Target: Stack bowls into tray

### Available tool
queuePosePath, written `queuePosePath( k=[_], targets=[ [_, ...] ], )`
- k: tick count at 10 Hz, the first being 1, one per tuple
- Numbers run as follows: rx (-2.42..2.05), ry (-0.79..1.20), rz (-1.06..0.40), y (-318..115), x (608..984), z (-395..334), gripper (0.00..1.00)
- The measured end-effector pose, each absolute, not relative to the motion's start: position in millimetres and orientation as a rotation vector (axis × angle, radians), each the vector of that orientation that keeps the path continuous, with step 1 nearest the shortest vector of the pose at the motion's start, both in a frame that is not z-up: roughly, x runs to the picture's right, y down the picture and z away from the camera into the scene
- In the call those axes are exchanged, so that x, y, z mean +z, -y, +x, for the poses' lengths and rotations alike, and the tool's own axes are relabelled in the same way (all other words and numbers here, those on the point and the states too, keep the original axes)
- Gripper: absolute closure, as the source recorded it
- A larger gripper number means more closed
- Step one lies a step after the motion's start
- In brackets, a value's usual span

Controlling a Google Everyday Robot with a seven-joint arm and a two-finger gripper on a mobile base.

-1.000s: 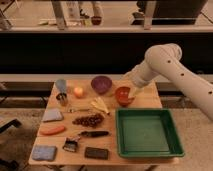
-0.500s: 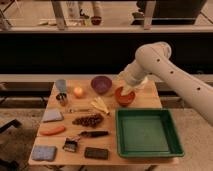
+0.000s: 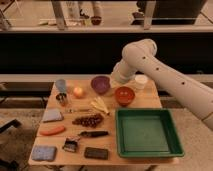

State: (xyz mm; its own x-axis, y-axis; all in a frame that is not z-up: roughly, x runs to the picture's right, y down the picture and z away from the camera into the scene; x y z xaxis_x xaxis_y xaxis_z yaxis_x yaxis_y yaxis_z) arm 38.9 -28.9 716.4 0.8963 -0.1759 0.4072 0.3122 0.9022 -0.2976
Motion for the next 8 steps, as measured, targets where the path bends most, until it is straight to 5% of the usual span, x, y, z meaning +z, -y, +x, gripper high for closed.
queuePosePath(
  k=[2,6,8],
  targets=[
    [-0.270,0.381,-0.365,28,722,28,0.66],
    [-0.269,0.334,-0.314,9,740,60,0.26],
    [-0.226,0.361,-0.300,1,756,94,0.20]
  ],
)
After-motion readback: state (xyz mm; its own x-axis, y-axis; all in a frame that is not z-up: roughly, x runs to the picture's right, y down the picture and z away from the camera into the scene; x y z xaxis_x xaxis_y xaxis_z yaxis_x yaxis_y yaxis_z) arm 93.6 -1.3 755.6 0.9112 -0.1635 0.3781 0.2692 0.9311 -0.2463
